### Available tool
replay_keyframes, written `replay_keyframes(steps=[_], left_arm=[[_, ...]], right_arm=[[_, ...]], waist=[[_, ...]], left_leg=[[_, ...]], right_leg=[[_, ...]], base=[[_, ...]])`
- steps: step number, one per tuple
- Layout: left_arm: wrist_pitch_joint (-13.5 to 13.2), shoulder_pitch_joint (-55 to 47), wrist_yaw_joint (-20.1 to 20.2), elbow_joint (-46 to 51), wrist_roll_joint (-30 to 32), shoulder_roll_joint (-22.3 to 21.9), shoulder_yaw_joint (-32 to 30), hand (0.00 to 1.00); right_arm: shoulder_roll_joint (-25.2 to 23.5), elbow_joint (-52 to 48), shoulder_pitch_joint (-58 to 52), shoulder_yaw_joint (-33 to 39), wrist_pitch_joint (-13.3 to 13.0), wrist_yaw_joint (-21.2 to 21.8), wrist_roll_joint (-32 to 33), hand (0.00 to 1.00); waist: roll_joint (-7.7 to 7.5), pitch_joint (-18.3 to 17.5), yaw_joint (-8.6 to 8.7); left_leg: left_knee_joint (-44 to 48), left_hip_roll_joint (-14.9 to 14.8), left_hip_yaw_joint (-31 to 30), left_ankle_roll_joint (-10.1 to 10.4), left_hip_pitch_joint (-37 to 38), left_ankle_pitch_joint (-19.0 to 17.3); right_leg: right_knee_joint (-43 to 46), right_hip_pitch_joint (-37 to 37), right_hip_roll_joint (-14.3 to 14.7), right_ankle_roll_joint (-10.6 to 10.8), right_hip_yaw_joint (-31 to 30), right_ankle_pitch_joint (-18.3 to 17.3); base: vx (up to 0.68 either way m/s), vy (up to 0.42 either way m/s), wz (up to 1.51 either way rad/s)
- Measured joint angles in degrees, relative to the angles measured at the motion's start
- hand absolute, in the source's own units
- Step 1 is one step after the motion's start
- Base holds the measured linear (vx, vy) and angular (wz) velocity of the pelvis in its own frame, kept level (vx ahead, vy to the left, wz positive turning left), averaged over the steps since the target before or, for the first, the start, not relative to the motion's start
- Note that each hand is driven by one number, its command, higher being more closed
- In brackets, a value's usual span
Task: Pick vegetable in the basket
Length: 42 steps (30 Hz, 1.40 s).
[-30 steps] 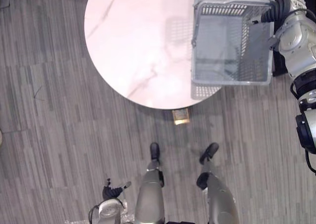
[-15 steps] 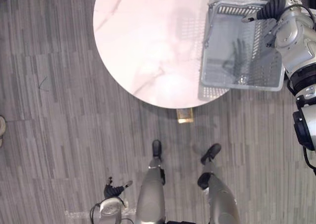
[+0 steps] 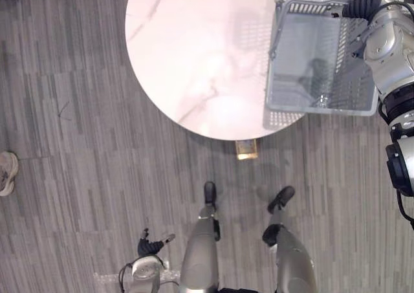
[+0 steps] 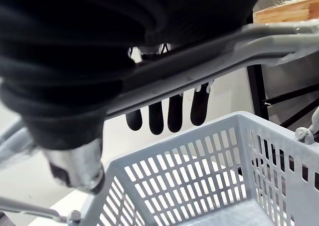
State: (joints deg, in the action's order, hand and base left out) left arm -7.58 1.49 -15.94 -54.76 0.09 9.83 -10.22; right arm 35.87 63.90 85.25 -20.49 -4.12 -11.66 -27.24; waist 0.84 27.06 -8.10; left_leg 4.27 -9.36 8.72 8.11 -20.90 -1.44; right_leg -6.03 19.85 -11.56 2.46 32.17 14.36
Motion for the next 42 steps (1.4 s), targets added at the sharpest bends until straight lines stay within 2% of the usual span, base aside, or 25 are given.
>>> replay_keyframes(steps=[10,15,20,26,31,34,37,42], left_arm=[[0.3,0.0,0.1,0.0,0.0,-0.1,1.4,0.00],[0.6,0.5,0.1,-0.1,0.0,-0.1,1.4,0.00],[0.7,0.6,0.2,0.0,0.0,-0.1,1.2,0.00],[1.0,1.2,0.5,0.0,0.2,-0.2,0.5,0.00],[2.1,1.1,0.6,-1.3,1.4,-1.0,-2.1,0.00],[2.9,0.2,0.7,-2.3,2.8,-1.4,-3.6,0.00],[3.3,-1.3,1.2,-2.4,3.6,-1.4,-3.6,0.00],[4.0,-2.3,1.7,-3.0,7.0,-1.0,-3.6,0.00]], right_arm=[[-1.1,-0.2,-1.2,-0.2,0.4,-0.1,-2.8,1.00],[-3.3,-0.2,-2.2,-0.3,1.1,0.4,-4.1,1.00],[-5.4,-0.4,-3.3,-2.2,1.3,1.3,-4.2,1.00],[-7.8,-4.8,-6.8,-5.6,1.3,4.4,-4.2,1.00],[-10.1,-12.4,-11.2,-10.9,0.6,7.6,-3.9,1.00],[-10.1,-19.6,-15.4,-13.1,-0.4,9.1,-3.6,1.00],[-9.6,-26.1,-19.8,-13.9,-2.2,9.9,-2.1,1.00],[-3.5,-37.9,-29.6,-14.9,-4.6,12.2,-0.9,1.00]], waist=[[-0.01,0.0,-0.26],[-0.03,0.0,-0.25],[-0.05,-0.1,-0.13],[-0.30,-0.5,0.05],[-1.85,-2.1,0.27],[-2.93,-5.9,1.63],[-4.74,-8.9,3.38],[-6.42,-13.2,4.86]], left_leg=[[0.0,0.0,1.5,0.0,1.4,0.0],[-0.2,-0.1,2.8,0.0,3.1,0.0],[-0.2,-0.4,3.8,0.0,4.8,0.0],[-0.2,-0.5,5.4,0.1,6.9,0.1],[-1.4,-1.4,8.4,0.6,10.8,0.3],[-2.6,-2.0,9.6,1.1,12.7,0.6],[-3.5,-2.3,11.2,1.3,15.3,0.6],[-4.3,-2.2,13.0,1.8,18.4,0.2]], right_leg=[[0.2,0.0,0.0,0.0,-2.2,0.0],[0.6,-0.3,0.1,0.0,-4.3,0.0],[0.5,-1.0,0.5,0.0,-5.8,0.0],[0.5,-1.9,0.8,0.0,-7.8,0.0],[0.1,-3.5,2.1,0.0,-10.8,0.0],[0.0,-4.2,3.1,0.0,-11.9,0.0],[0.0,-5.5,3.6,0.0,-13.4,-0.1],[-0.1,-6.8,3.9,0.0,-15.4,-0.4]], base=[[0.01,0.011,-0.08],[0.01,0.006,-0.18],[0.00,-0.004,-0.15],[-0.01,-0.001,-0.14],[0.02,-0.020,-0.30],[0.03,-0.010,-0.22],[0.03,0.006,-0.22],[0.02,0.015,-0.18]])
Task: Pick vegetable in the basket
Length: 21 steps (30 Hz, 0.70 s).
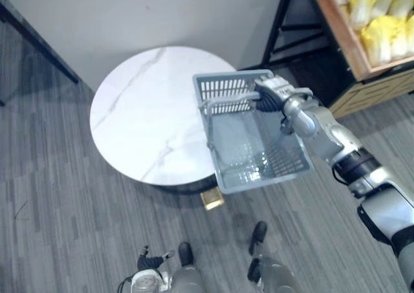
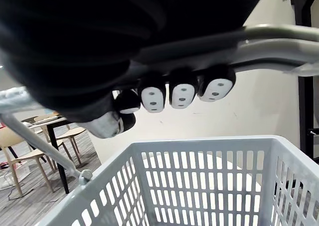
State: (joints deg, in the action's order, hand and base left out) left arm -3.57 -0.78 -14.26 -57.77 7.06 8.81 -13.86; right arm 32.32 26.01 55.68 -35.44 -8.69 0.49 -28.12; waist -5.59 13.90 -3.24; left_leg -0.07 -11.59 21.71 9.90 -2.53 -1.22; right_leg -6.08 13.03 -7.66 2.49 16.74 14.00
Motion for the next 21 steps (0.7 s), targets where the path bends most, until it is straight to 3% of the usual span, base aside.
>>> replay_keyframes(steps=[3,10,15,18,21], left_arm=[[0.2,-1.6,0.7,-1.4,1.3,0.1,0.1,0.00],[0.5,-3.0,1.3,-3.3,3.3,0.0,0.9,0.00],[0.6,-5.6,2.2,-3.4,5.6,0.0,3.0,0.00],[0.6,-6.5,2.3,-3.9,5.7,-0.1,3.5,0.00],[0.5,-7.9,2.9,-4.4,6.5,-0.3,4.3,0.00]], right_arm=[[3.8,-5.3,-7.2,-1.1,-1.6,1.3,0.0,1.00],[9.8,-10.9,-24.6,0.4,-3.4,2.9,0.0,1.00],[11.8,-13.5,-43.0,11.3,-4.5,3.2,-1.5,1.00],[13.1,-13.7,-48.3,15.4,-4.5,1.2,-3.7,1.00],[13.5,-13.0,-51.5,18.9,-4.5,-1.0,-7.5,1.00]], waist=[[0.07,-2.4,1.33],[0.42,-4.9,2.65],[1.12,-6.9,4.92],[1.58,-7.8,5.47],[2.86,-8.7,7.07]], left_leg=[[-1.3,-0.1,1.2,0.3,1.7,0.2],[-2.0,-0.2,3.5,0.6,3.9,0.1],[-1.7,0.1,5.5,0.9,5.8,-0.9],[-1.1,0.0,7.6,1.1,7.1,-2.0],[-0.5,-0.1,9.8,1.3,8.4,-3.5]], right_leg=[[0.0,-0.4,0.6,0.1,-1.0,-0.2],[0.0,-0.6,1.3,0.1,-3.2,-0.2],[0.0,-1.8,1.0,0.7,-4.9,-0.7],[0.0,-2.0,1.3,1.1,-6.8,-1.1],[0.0,-2.2,1.6,1.1,-9.0,-1.1]], base=[[0.03,-0.001,-0.20],[0.04,0.006,-0.18],[0.04,0.025,-0.18],[0.02,0.019,-0.36],[0.01,0.007,-0.38]])
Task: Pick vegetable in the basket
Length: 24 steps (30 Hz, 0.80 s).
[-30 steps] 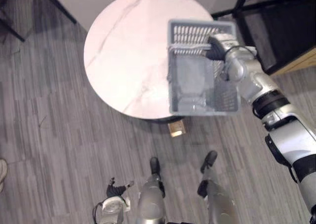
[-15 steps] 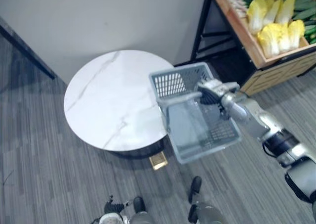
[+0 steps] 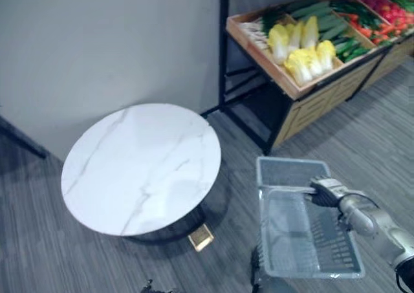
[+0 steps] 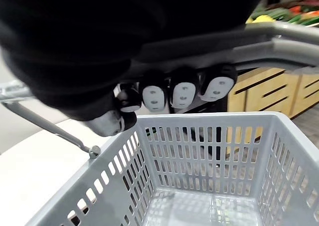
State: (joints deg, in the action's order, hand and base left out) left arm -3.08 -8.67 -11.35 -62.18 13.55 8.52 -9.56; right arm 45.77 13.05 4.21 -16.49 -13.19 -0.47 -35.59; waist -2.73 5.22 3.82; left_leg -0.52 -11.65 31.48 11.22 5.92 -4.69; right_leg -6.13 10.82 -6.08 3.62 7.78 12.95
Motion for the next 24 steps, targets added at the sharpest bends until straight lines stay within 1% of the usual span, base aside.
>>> replay_keyframes(steps=[1,4,6,7,9,10,12,13,15,16,17,18,19,20,21,22,23,24], left_arm=[[0.0,-0.2,0.4,-0.9,0.3,-0.1,0.3,0.00],[-0.1,-0.3,0.6,-1.6,0.3,-0.7,0.3,0.00],[-0.1,-0.9,0.8,-1.6,0.3,-1.5,0.3,0.00],[-0.1,-1.1,1.0,-1.5,0.3,-1.6,0.3,0.00],[-0.1,-1.7,1.4,-1.5,0.3,-1.6,0.3,0.00],[-0.1,-1.8,1.5,-1.5,0.3,-1.6,0.3,0.00],[-0.1,-1.9,1.6,-1.4,0.3,-1.4,0.6,0.00],[-0.1,-2.0,1.6,-1.4,0.3,-1.3,0.9,0.00],[-0.1,-2.0,1.6,-1.1,0.5,-0.5,1.4,0.00],[-0.1,-1.8,1.6,-1.0,0.9,0.3,1.4,0.00],[-0.1,-1.4,1.7,-0.7,1.1,0.6,1.4,0.00],[-0.1,-1.3,1.6,-0.5,1.2,0.7,1.2,0.00],[-0.1,-1.6,1.6,-0.4,1.2,0.5,0.6,0.00],[-0.1,-1.6,1.6,-0.5,0.9,0.8,0.3,0.00],[-0.1,-1.5,1.6,-0.5,0.2,1.2,0.8,0.00],[-0.1,-1.4,1.6,-0.6,0.1,1.3,0.9,0.00],[-0.1,-1.0,1.6,-0.6,0.1,1.3,0.9,0.00],[-0.1,0.4,1.6,-0.7,0.1,1.2,0.7,0.00]], right_arm=[[0.0,1.5,-0.4,0.3,0.0,-0.3,-0.9,1.00],[-0.1,4.1,-3.1,2.1,0.2,-1.1,-3.2,1.00],[-0.9,5.6,-6.9,6.0,0.4,-1.9,-5.0,1.00],[-1.4,5.6,-8.1,7.5,0.4,-2.0,-5.0,1.00],[-3.5,5.6,-12.0,13.4,0.5,-3.1,-5.0,1.00],[-4.1,5.6,-13.0,14.9,0.6,-3.5,-5.0,1.00],[-6.0,5.4,-15.1,18.9,1.1,-4.6,-5.1,1.00],[-6.4,5.2,-15.4,19.7,1.2,-4.9,-5.1,1.00],[-7.4,4.1,-15.8,20.5,1.5,-5.7,-5.2,1.00],[-8.2,3.1,-16.0,20.4,1.9,-6.0,-5.9,1.00],[-8.8,2.9,-15.4,20.3,2.4,-6.0,-6.7,1.00],[-9.1,2.9,-14.6,19.9,2.6,-5.9,-6.9,1.00],[-9.3,3.4,-11.4,18.3,2.8,-6.0,-7.0,1.00],[-9.2,5.1,-7.4,16.6,2.7,-6.2,-7.0,1.00],[-9.2,7.5,-4.1,15.2,2.9,-6.5,-7.1,1.00],[-9.2,8.5,-2.0,14.6,2.9,-6.5,-7.1,1.00],[-9.2,8.7,-0.8,14.3,3.1,-6.5,-7.1,1.00],[-9.2,8.8,1.4,13.8,3.1,-6.5,-7.1,1.00]], waist=[[0.53,-0.4,0.35],[1.35,-1.0,0.48],[1.91,-1.3,0.66],[1.99,-1.4,0.69],[1.93,-1.4,0.92],[1.81,-1.3,1.15],[1.17,-0.9,2.44],[0.99,-0.8,2.49],[-0.38,-0.7,2.54],[-1.58,-0.7,2.55],[-1.33,-0.6,2.41],[-0.11,-0.6,2.31],[1.06,0.7,1.34],[0.97,1.9,0.78],[0.87,2.2,0.41],[-0.08,1.8,-0.09],[-0.59,1.8,-0.77],[-2.01,2.4,-1.37]], left_leg=[[0.0,0.0,0.8,0.1,0.6,-0.2],[0.2,0.1,1.3,0.4,1.1,-0.4],[0.3,0.0,0.8,0.4,1.3,-0.5],[0.4,0.1,0.7,0.4,1.3,-0.6],[1.2,0.1,-0.3,0.1,1.2,-0.8],[1.4,0.1,-0.8,0.0,1.2,-0.8],[2.8,0.5,-1.0,-0.7,1.2,-1.5],[3.0,1.0,-0.6,-0.9,1.2,-1.7],[4.5,2.9,2.8,-2.0,0.4,-3.2],[6.3,4.2,5.4,-2.7,0.0,-3.9],[5.8,4.1,8.0,-3.7,-0.4,-3.9],[4.9,2.7,10.7,-4.4,-0.5,-3.6],[4.9,1.1,15.6,-4.5,0.4,-3.6],[4.6,0.1,20.3,-4.7,2.4,-3.9],[4.8,-0.1,24.0,-4.4,3.5,-3.7],[5.4,-0.1,26.9,-4.3,3.8,-3.8],[6.3,-0.1,28.3,-4.3,4.0,-3.8],[8.6,-1.2,30.7,-4.1,4.5,-3.9]], right_leg=[[0.0,-0.1,0.1,0.0,-0.6,0.0],[0.0,-0.3,0.2,0.0,-1.0,0.0],[0.0,-0.9,0.2,0.2,-0.4,-0.1],[0.0,-1.1,0.1,0.2,-0.2,-0.2],[0.1,-1.9,-0.2,0.4,0.7,-0.5],[0.4,-2.1,-0.5,0.5,1.3,-0.8],[5.5,-0.3,-1.8,1.1,0.9,-2.4],[6.8,0.5,-2.1,1.4,0.3,-2.7],[8.0,3.5,-2.9,2.6,-3.5,-2.6],[6.7,5.0,-3.8,3.4,-3.8,-4.4],[4.8,5.4,-4.7,4.7,1.2,-8.3],[5.3,5.9,-5.2,2.5,7.9,-10.0],[13.8,7.7,-7.2,-7.7,20.2,-11.7],[25.5,7.6,-9.8,-12.0,30.5,-14.6],[29.9,5.4,-11.5,-12.1,36.5,-15.1],[30.2,3.7,-12.2,-11.7,38.1,-15.8],[29.2,3.1,-12.0,-10.2,37.9,-16.7],[26.6,2.7,-10.2,-8.3,36.9,-16.0]], base=[[0.01,0.007,-0.28],[0.01,0.006,-0.11],[0.01,0.011,0.09],[0.01,0.013,0.12],[0.01,0.016,0.20],[0.01,0.034,0.31],[-0.01,0.072,0.13],[-0.04,0.088,-0.33],[-0.09,0.099,-0.75],[-0.12,0.116,-1.08],[-0.14,0.126,-1.18],[-0.14,0.099,-1.54],[-0.14,0.129,-2.03],[-0.08,0.119,-2.36],[0.01,0.061,-2.11],[0.05,-0.005,-1.53],[0.09,-0.074,-1.47],[0.10,-0.103,-1.16]])
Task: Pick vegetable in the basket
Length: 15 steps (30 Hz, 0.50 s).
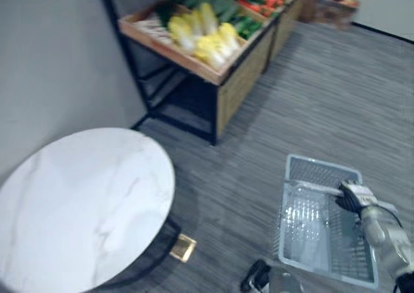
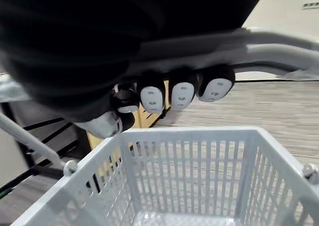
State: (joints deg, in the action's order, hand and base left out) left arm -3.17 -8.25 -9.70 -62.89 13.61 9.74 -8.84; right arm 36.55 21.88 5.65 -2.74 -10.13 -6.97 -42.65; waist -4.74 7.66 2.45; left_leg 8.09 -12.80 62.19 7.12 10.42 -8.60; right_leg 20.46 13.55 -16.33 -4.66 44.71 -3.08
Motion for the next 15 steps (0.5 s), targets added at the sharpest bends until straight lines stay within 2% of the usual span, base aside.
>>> replay_keyframes(steps=[1,3,5,6,7,9,10,11,12,13,14,15], left_arm=[[0.0,0.4,0.0,-0.2,0.0,0.1,-0.2,0.00],[-0.1,1.2,0.1,-0.5,-0.1,-1.4,-0.4,0.00],[-0.1,1.5,0.1,-0.5,-0.1,-2.0,-0.4,0.00],[0.0,2.3,0.1,-0.4,-0.1,-2.4,-0.4,0.00],[0.0,2.4,0.1,-0.3,0.1,-2.6,-0.4,0.00],[0.0,2.4,0.0,-0.4,0.0,-3.1,-0.2,0.00],[0.0,2.3,0.0,-0.3,0.0,-3.2,-0.1,0.00],[-0.1,2.2,0.0,-0.3,0.0,-3.3,0.0,0.00],[-0.2,2.0,-0.1,-0.3,-0.1,-3.3,0.0,0.00],[-0.5,1.7,-0.2,-0.2,-0.5,-3.3,0.0,0.00],[-0.7,1.0,-0.2,0.3,-1.5,-3.4,0.0,0.00],[-1.4,-0.2,-0.6,1.7,-2.5,-3.7,0.0,0.00]], right_arm=[[0.0,0.0,0.5,-0.1,-0.1,0.0,0.0,1.00],[0.0,-0.5,0.8,-0.1,0.1,0.0,0.0,1.00],[0.0,-1.1,-0.2,0.0,0.3,0.0,0.0,1.00],[0.1,-2.0,-1.5,0.0,0.3,0.0,0.0,1.00],[0.1,-2.3,-1.9,-0.1,0.2,0.0,0.0,1.00],[0.1,-3.6,-2.4,-0.4,0.1,0.0,0.0,1.00],[0.1,-3.6,-2.4,-0.4,0.2,0.0,0.0,1.00],[0.4,-3.6,-2.4,-1.1,0.3,-0.1,0.0,1.00],[0.6,-3.6,-2.3,-2.2,0.4,-0.2,0.0,1.00],[0.7,-3.6,-2.3,-2.8,0.4,-0.2,0.0,1.00],[0.7,-3.6,-2.3,-3.4,0.4,-0.2,0.0,1.00],[0.7,-3.6,-2.2,-4.4,0.4,-0.2,0.0,1.00]], waist=[[0.13,0.1,-0.06],[1.76,0.4,-0.03],[3.20,0.2,0.83],[3.85,0.5,1.24],[4.13,0.6,1.49],[5.77,1.5,1.58],[6.20,1.7,1.34],[6.25,2.1,1.40],[6.50,2.2,1.27],[6.46,2.2,1.14],[6.47,2.2,0.61],[6.58,2.2,-0.13]], left_leg=[[1.2,-0.6,0.5,0.3,0.1,-0.2],[3.8,-3.0,1.9,0.4,1.9,-0.3],[5.9,-4.8,2.0,0.4,1.9,-0.3],[9.0,-6.7,1.9,0.4,1.8,-0.2],[11.1,-7.5,1.8,0.4,1.8,-0.2],[24.1,-13.8,1.3,-0.5,1.5,1.2],[27.9,-15.6,0.4,-1.4,0.7,2.7],[35.5,-18.5,-4.7,-3.6,-2.2,5.0],[40.9,-18.5,-11.5,-3.3,-5.8,4.0],[42.4,-17.6,-15.5,-2.7,-7.6,3.2],[43.0,-15.6,-20.4,-2.1,-9.9,2.0],[40.6,-11.9,-27.3,-0.7,-13.3,-0.2]], right_leg=[[-1.4,-0.2,1.2,0.2,-0.2,0.3],[-6.0,-1.8,5.7,0.3,-3.5,0.4],[-7.1,-1.7,7.8,0.3,-4.8,0.3],[-7.5,-1.7,8.8,0.1,-5.7,0.0],[-7.5,-1.7,9.3,-0.1,-6.1,-0.4],[-7.5,-2.2,11.1,-1.2,-9.2,-1.8],[-7.8,-2.6,11.5,-1.3,-10.1,-1.8],[-9.8,-4.0,12.5,-1.1,-11.9,-2.0],[-11.1,-5.1,12.8,-0.7,-13.7,-1.8],[-11.7,-5.7,12.8,-0.3,-14.7,-1.6],[-12.7,-6.6,13.0,0.1,-16.2,-1.3],[-15.0,-7.6,13.7,0.2,-18.0,-1.2]], base=[[0.14,-0.180,-1.22],[0.09,-0.151,-0.94],[-0.02,-0.051,-0.63],[-0.04,-0.049,-0.47],[-0.06,-0.066,-0.50],[-0.06,-0.060,-0.74],[-0.04,-0.080,-0.79],[0.00,-0.087,-0.66],[0.01,-0.078,-0.64],[0.02,-0.038,-0.64],[0.03,-0.001,-0.86],[0.03,0.015,-0.93]])
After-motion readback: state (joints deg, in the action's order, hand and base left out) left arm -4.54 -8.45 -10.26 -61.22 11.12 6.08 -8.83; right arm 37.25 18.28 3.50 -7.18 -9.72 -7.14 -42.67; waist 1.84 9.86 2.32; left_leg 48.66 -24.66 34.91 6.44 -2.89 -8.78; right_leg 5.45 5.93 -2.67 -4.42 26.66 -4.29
